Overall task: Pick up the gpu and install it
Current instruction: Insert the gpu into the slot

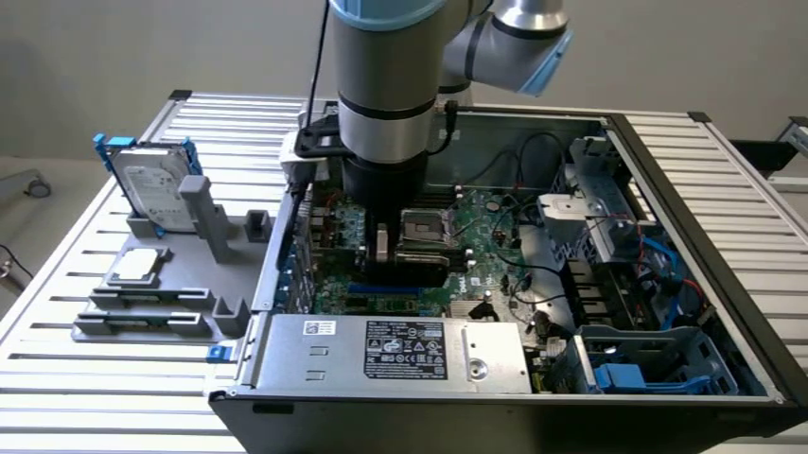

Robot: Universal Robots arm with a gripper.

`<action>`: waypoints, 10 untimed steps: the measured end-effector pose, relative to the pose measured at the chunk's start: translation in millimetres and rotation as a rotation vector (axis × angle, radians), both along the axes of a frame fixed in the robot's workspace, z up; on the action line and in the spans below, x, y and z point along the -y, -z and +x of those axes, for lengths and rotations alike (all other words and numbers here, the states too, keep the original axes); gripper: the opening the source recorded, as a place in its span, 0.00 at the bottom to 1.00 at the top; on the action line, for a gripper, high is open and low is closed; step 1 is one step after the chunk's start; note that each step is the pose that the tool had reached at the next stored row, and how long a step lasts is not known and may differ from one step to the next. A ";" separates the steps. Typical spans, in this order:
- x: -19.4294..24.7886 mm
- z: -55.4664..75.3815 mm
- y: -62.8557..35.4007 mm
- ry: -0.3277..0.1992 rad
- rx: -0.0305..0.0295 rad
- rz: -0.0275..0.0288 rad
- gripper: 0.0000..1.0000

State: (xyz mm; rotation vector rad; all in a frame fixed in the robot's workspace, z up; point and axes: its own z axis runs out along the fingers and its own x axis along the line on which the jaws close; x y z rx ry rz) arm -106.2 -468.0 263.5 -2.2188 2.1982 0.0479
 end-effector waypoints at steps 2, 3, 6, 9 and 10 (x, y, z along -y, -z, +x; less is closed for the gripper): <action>0.0 -0.2 2.1 0.000 0.0001 0.0000 0.26; 0.0 -0.3 2.9 0.000 0.0001 0.0001 0.26; 0.0 -0.4 4.3 0.000 0.0000 0.0000 0.26; -0.2 -0.6 5.3 0.000 -0.0001 -0.0002 0.26; -0.2 -0.6 5.6 0.000 -0.0001 -0.0002 0.26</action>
